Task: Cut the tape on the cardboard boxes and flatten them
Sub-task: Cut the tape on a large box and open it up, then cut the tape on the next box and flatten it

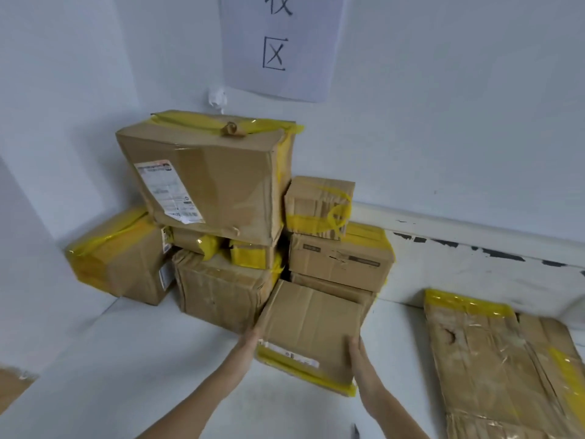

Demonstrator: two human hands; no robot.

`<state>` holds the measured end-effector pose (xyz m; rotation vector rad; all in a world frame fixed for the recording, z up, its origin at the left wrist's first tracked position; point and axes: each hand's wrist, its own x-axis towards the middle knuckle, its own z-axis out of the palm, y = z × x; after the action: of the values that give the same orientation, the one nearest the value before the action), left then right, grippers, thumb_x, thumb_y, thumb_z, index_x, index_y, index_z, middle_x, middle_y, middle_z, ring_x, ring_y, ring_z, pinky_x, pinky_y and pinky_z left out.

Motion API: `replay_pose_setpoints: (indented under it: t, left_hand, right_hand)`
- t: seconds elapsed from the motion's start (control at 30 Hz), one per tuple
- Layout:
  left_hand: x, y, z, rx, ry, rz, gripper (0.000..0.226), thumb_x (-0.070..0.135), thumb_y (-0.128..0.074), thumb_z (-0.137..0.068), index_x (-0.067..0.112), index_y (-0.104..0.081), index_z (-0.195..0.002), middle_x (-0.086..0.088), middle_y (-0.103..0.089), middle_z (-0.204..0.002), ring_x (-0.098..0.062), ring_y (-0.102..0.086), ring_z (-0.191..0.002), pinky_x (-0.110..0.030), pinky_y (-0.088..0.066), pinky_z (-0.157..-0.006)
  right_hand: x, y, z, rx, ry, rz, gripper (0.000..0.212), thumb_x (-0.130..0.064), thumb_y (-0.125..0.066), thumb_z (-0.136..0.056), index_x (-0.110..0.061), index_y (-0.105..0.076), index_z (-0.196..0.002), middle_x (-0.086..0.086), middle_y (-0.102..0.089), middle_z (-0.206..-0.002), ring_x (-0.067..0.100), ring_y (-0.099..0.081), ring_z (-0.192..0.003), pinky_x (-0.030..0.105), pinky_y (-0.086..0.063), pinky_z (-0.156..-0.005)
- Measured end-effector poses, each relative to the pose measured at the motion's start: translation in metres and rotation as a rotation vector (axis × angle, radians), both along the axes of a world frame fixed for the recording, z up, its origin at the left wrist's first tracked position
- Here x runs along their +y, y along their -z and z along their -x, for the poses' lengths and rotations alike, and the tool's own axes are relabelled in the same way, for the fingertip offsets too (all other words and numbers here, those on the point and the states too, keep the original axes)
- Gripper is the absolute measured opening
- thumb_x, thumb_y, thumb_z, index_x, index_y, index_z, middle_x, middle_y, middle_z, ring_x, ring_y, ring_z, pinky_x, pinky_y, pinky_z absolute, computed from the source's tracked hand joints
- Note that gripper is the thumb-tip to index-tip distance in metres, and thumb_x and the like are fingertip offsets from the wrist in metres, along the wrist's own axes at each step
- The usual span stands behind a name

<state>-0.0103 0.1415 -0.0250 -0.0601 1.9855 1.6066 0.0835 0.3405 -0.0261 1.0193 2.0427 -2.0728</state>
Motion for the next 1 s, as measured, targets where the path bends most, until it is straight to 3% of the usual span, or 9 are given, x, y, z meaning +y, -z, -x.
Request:
replay_pose_setpoints:
  t: [0.1, 0.27, 0.4, 0.5, 0.63, 0.73, 0.8, 0.9, 1.0]
  left_hand:
    - [-0.001, -0.009, 0.006, -0.040, 0.165, 0.076, 0.056, 0.040, -0.021, -0.102, 0.010, -0.015, -0.148, -0.006, -0.015, -0.156, -0.020, -0.017, -0.143, -0.030, -0.019, -0.111]
    - [-0.030, -0.019, 0.002, -0.011, 0.234, 0.018, 0.055, 0.043, -0.039, -0.097, 0.018, -0.029, -0.145, 0.001, -0.033, -0.149, -0.017, -0.033, -0.136, -0.036, -0.028, -0.113]
    - [-0.056, -0.040, -0.015, 0.096, 0.250, 0.080, 0.068, 0.045, -0.056, -0.089, 0.023, -0.025, -0.146, 0.000, -0.050, -0.131, -0.015, -0.055, -0.111, -0.025, -0.050, -0.086]
    - [-0.070, -0.054, -0.029, 0.119, 0.301, 0.095, 0.078, 0.045, -0.056, -0.089, 0.032, -0.008, -0.149, 0.001, -0.059, -0.112, -0.009, -0.063, -0.083, -0.016, -0.048, -0.058]
    - [-0.086, -0.061, -0.051, 0.012, 0.281, 0.054, 0.054, 0.041, -0.047, -0.093, 0.029, -0.023, -0.140, 0.007, -0.053, -0.109, -0.012, -0.063, -0.091, -0.026, -0.057, -0.073]
    - [-0.098, -0.055, -0.066, 0.041, 0.270, 0.175, 0.038, 0.046, -0.041, -0.094, 0.022, -0.037, -0.124, 0.009, -0.050, -0.111, -0.006, -0.057, -0.098, -0.020, -0.052, -0.084]
    - [-0.108, -0.052, -0.073, 0.160, 0.267, 0.326, 0.034, 0.049, -0.036, -0.096, 0.020, -0.044, -0.112, 0.014, -0.050, -0.105, 0.007, -0.049, -0.087, 0.000, -0.038, -0.073]
    - [-0.114, -0.042, -0.084, 0.140, 0.319, 0.408, 0.033, 0.044, -0.031, -0.099, 0.015, -0.045, -0.103, 0.015, -0.050, -0.085, 0.005, -0.048, -0.072, 0.002, -0.031, -0.058]
    - [-0.124, -0.044, -0.090, 0.171, 0.318, 0.463, 0.027, 0.045, -0.031, -0.100, 0.027, -0.043, -0.083, 0.024, -0.044, -0.078, 0.013, -0.041, -0.065, 0.010, -0.025, -0.054]
  right_hand:
    - [-0.009, 0.002, 0.004, 0.024, 0.129, 0.100, 0.051, -0.045, -0.025, -0.101, -0.025, -0.027, -0.148, 0.001, -0.037, -0.148, 0.022, -0.037, -0.133, 0.041, -0.027, -0.114]
    - [-0.001, -0.014, -0.013, -0.009, 0.052, 0.173, 0.063, -0.063, -0.024, -0.093, -0.024, -0.049, -0.134, -0.002, -0.057, -0.131, 0.018, -0.051, -0.122, 0.035, -0.039, -0.103]
    - [-0.010, -0.038, -0.047, -0.019, -0.061, 0.045, 0.061, -0.075, -0.027, -0.077, -0.041, -0.050, -0.122, -0.017, -0.055, -0.125, 0.008, -0.048, -0.121, 0.032, -0.035, -0.106]
    - [-0.022, -0.049, -0.065, 0.047, -0.060, -0.107, 0.057, -0.083, -0.029, -0.066, -0.054, -0.054, -0.108, -0.030, -0.058, -0.116, -0.007, -0.049, -0.111, 0.029, -0.032, -0.103]
    - [-0.024, -0.061, -0.059, -0.086, -0.028, -0.119, 0.061, -0.083, -0.029, -0.060, -0.043, -0.060, -0.095, -0.019, -0.062, -0.103, 0.003, -0.055, -0.101, 0.033, -0.035, -0.101]
    - [-0.026, -0.067, -0.042, -0.234, -0.151, -0.088, 0.066, -0.084, -0.032, -0.063, -0.037, -0.061, -0.099, -0.008, -0.064, -0.106, 0.014, -0.060, -0.102, 0.036, -0.040, -0.102]
    - [-0.030, -0.068, -0.028, -0.327, -0.261, -0.136, 0.067, -0.083, -0.028, -0.072, -0.034, -0.059, -0.106, -0.005, -0.062, -0.111, 0.017, -0.058, -0.106, 0.036, -0.036, -0.106]
    - [-0.045, -0.068, -0.002, -0.385, -0.385, -0.252, 0.074, -0.078, -0.021, -0.082, -0.028, -0.050, -0.129, -0.001, -0.052, -0.132, 0.020, -0.047, -0.123, 0.034, -0.026, -0.111]
    - [-0.064, -0.069, 0.026, -0.392, -0.498, -0.311, 0.076, -0.073, -0.014, -0.088, -0.024, -0.042, -0.140, -0.001, -0.040, -0.146, 0.020, -0.035, -0.135, 0.033, -0.018, -0.113]
